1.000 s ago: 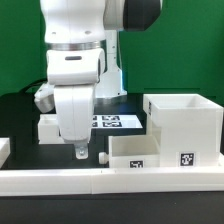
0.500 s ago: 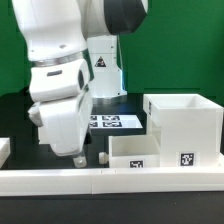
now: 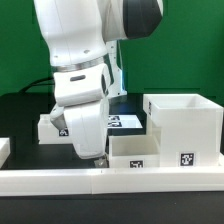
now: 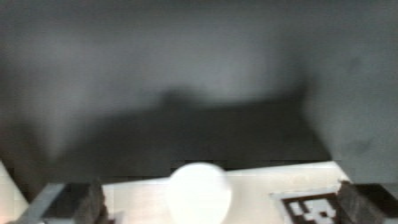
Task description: Assemble drawer
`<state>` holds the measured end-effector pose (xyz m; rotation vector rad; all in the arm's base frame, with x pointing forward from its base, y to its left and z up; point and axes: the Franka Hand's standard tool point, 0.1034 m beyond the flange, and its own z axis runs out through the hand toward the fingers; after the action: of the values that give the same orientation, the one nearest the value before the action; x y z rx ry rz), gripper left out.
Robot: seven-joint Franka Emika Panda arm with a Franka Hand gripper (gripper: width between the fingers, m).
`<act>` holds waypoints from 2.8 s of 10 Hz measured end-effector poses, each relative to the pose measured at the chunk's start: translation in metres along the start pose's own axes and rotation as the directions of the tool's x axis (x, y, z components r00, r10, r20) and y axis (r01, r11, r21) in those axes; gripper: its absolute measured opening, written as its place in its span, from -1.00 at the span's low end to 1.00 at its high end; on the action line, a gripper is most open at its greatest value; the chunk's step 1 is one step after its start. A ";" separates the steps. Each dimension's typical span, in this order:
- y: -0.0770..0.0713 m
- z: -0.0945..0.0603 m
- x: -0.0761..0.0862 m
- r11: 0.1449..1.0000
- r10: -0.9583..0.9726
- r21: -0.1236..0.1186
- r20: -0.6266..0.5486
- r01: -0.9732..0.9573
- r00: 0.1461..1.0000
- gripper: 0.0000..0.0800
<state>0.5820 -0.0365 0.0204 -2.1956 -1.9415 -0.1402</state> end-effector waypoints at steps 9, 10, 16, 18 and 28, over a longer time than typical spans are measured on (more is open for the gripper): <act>-0.001 0.001 0.018 0.999 -0.027 0.027 0.030 0.026 0.999 0.62; -0.001 0.001 0.017 0.999 -0.026 0.027 0.030 0.025 0.999 0.62; 0.003 0.005 0.041 0.991 -0.136 0.004 0.048 0.136 0.990 0.62; 0.003 0.005 0.039 0.991 -0.133 0.006 0.048 0.132 0.990 0.62; 0.000 0.009 0.069 0.993 -0.113 0.028 0.037 0.112 0.993 0.62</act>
Offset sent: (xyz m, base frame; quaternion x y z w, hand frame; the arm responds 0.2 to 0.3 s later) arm 0.0014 0.0298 0.0021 0.0054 0.0466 -0.0725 0.9963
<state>0.5899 0.0323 0.0264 -2.0886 -2.0761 -0.0894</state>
